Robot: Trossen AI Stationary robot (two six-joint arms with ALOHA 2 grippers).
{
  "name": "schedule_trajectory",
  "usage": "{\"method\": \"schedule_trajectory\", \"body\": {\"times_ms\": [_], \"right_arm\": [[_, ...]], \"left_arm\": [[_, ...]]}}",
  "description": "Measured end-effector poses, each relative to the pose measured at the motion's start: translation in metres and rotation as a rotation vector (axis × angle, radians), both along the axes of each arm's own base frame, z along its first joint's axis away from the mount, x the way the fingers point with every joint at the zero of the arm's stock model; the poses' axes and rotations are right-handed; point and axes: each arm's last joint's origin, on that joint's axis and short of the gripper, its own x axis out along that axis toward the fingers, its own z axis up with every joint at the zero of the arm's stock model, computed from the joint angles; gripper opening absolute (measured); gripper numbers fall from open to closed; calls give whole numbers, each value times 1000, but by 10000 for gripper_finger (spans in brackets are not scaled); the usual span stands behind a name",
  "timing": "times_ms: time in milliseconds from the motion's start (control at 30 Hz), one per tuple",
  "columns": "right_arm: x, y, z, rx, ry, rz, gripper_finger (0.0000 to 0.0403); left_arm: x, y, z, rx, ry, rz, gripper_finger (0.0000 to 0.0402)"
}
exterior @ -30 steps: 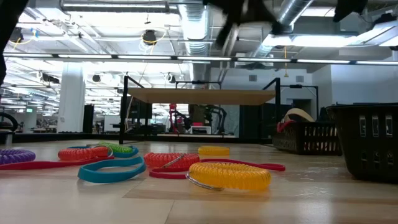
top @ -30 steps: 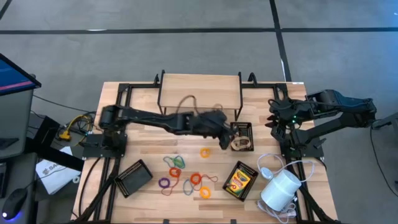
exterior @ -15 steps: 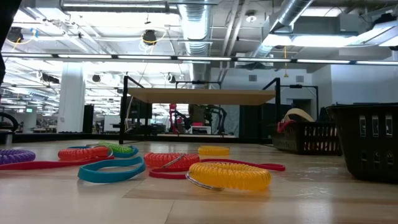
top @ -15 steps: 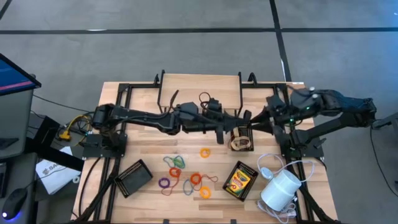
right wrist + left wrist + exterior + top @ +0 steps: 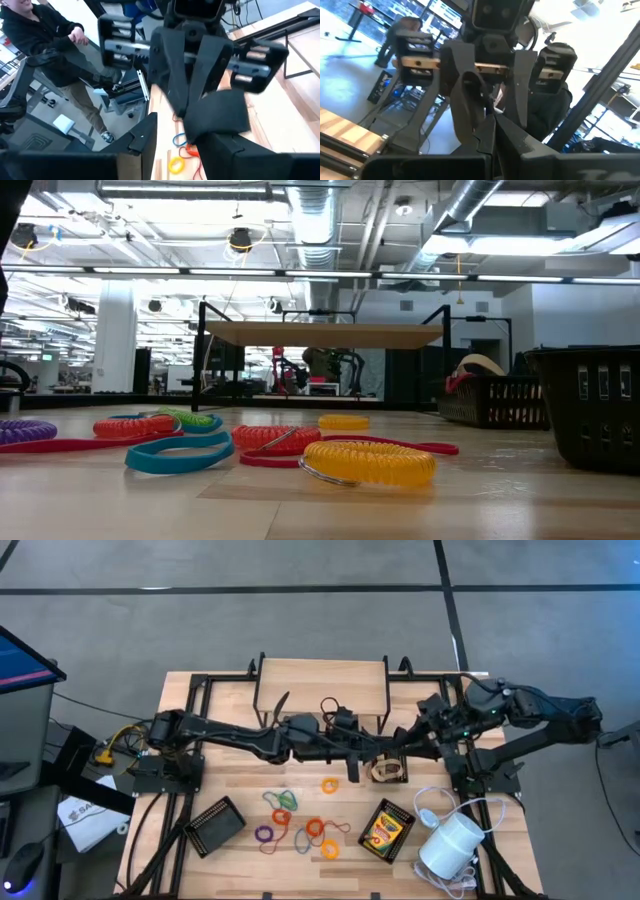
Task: Pick & Place Office Desk Supplies
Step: Put the black rubber band into the top right black bin
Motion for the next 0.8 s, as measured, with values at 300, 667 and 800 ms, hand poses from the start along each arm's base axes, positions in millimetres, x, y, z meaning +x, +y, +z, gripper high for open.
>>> {"method": "schedule_trajectory", "body": {"times_ms": [300, 667, 800], "right_arm": [[9, 2, -1, 8, -6, 21, 122], [11, 2, -2, 6, 2, 21, 60], [10, 2, -1, -1, -7, 15, 10]], "left_arm": [[3, -10, -7, -7, 18, -2, 0], [3, -10, -8, -45, 19, -9, 2], [3, -9, -8, -45, 23, -6, 2]]}}
